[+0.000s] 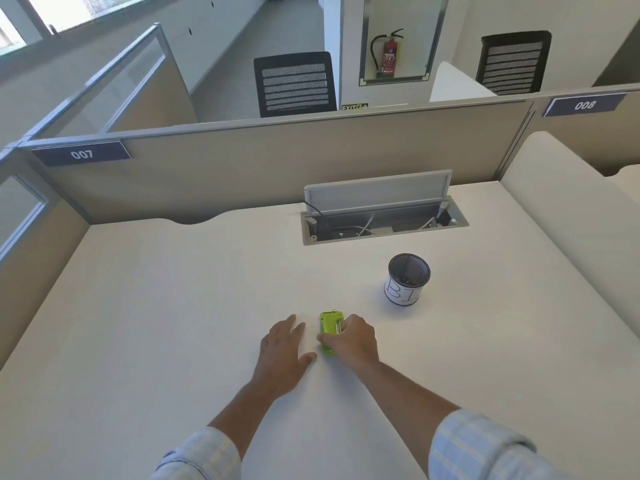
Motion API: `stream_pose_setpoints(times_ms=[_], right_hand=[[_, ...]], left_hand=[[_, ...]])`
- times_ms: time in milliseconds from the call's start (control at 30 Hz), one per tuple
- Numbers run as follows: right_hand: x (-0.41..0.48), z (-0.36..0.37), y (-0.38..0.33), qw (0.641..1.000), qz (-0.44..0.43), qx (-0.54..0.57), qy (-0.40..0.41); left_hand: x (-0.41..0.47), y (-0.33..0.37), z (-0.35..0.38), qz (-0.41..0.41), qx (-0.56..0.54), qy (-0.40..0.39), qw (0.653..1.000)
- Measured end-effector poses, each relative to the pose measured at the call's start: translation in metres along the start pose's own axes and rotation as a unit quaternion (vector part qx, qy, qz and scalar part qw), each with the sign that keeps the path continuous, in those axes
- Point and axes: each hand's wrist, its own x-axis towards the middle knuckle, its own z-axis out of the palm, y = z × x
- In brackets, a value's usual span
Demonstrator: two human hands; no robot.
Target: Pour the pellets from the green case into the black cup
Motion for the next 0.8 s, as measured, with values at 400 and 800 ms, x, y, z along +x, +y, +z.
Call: stream_pose_setpoints(times_ms=[400,800], right_hand=[[-0.005,-0.019,0.077,0.895,-0.294,-0.316,0.113],[-0.01,-0.024,0.095,0.88,-0.285,-0.377,0.054]], left_hand=[[-0.011,-0.007,0.025,0.047,0.087,0.019,0.995],[-0.016,0.003,0.011,0.049,0.096,-0.003,0.994]])
